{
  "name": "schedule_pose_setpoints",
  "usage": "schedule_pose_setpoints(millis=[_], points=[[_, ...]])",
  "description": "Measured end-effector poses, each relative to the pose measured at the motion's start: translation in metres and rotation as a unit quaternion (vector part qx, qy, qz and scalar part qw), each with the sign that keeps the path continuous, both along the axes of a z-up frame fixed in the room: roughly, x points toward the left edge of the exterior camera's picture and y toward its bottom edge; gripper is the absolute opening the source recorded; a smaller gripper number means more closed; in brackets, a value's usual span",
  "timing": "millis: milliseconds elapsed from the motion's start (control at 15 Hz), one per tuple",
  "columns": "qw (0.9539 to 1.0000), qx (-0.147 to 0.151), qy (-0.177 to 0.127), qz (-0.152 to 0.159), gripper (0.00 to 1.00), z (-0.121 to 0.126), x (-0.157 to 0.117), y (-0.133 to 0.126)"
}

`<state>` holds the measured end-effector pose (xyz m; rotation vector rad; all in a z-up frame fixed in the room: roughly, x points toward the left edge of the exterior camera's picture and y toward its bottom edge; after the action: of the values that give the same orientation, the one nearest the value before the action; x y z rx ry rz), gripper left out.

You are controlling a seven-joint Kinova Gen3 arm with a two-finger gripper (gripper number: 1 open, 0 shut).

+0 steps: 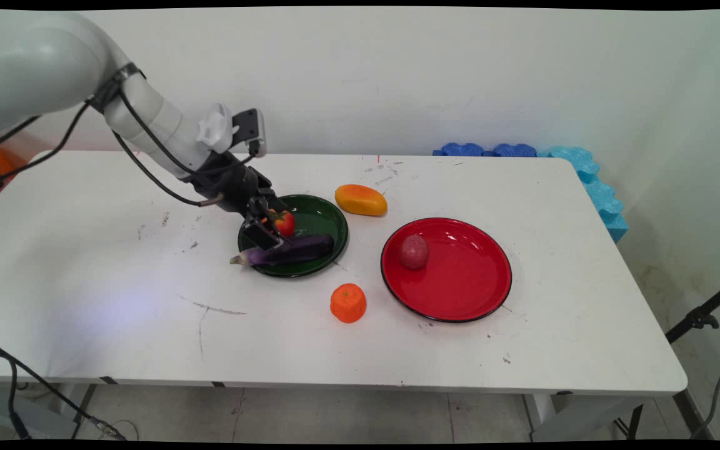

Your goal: Pick up the eggplant from the green plate

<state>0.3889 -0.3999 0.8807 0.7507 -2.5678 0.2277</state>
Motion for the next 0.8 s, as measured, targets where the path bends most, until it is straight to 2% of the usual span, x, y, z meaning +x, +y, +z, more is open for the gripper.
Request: schedule_pose_setpoints(millis=[400, 800], points=[[0.9999, -0.001, -0.011, -0.001, 1.0, -0.026, -0.003, -0.017], [0.9999, 0.002, -0.001, -0.012, 1.0, -0.043, -0.012, -0.03]])
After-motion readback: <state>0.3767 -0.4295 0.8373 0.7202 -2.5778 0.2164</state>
